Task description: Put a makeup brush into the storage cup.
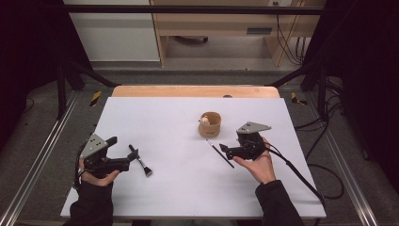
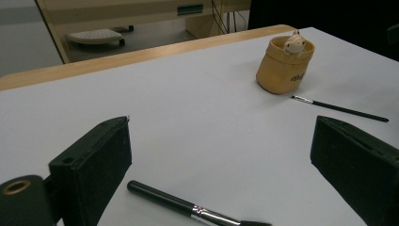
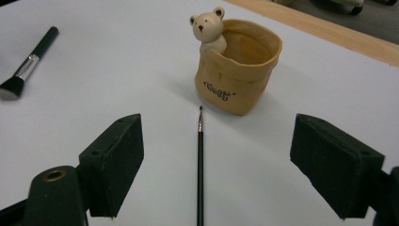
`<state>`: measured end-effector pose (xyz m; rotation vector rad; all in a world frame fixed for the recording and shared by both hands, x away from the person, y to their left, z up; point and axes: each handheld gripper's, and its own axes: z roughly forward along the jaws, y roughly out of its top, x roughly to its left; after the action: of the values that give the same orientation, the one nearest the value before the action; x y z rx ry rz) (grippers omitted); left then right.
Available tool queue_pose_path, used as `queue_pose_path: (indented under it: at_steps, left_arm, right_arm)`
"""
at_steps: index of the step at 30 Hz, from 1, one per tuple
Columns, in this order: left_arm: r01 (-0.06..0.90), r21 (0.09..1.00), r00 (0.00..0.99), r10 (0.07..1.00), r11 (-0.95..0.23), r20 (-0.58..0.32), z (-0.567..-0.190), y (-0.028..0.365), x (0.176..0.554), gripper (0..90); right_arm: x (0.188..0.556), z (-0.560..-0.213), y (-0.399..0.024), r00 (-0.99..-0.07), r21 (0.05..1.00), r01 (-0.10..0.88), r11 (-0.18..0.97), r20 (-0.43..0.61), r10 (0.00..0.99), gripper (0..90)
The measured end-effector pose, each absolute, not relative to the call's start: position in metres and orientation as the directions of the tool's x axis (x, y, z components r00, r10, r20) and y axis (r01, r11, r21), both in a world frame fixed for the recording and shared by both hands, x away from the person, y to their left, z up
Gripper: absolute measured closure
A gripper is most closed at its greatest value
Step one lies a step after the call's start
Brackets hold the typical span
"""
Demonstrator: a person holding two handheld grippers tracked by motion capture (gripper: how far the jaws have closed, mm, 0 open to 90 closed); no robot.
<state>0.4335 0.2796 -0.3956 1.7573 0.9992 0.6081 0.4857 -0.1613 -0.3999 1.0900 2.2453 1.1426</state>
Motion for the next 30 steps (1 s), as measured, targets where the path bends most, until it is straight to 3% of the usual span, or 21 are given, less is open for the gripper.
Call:
queue_pose_path:
  at_steps: [16, 30]
  left_arm:
    - [0.351, 0.917, 0.537, 0.843, -0.189, -0.032, -0.397, 0.279, 0.433, 5.5]
    - [0.352, 0.916, 0.538, 0.842, -0.192, -0.030, -0.398, 0.277, 0.433, 5.9]
  right_arm:
    - [0.499, -0.427, -0.147, -0.648, 0.745, 0.513, 0.425, 0.011, 0.762, 33.5]
    - [0.506, -0.457, -0.132, -0.675, 0.683, 0.539, 0.493, 0.001, 0.738, 52.1]
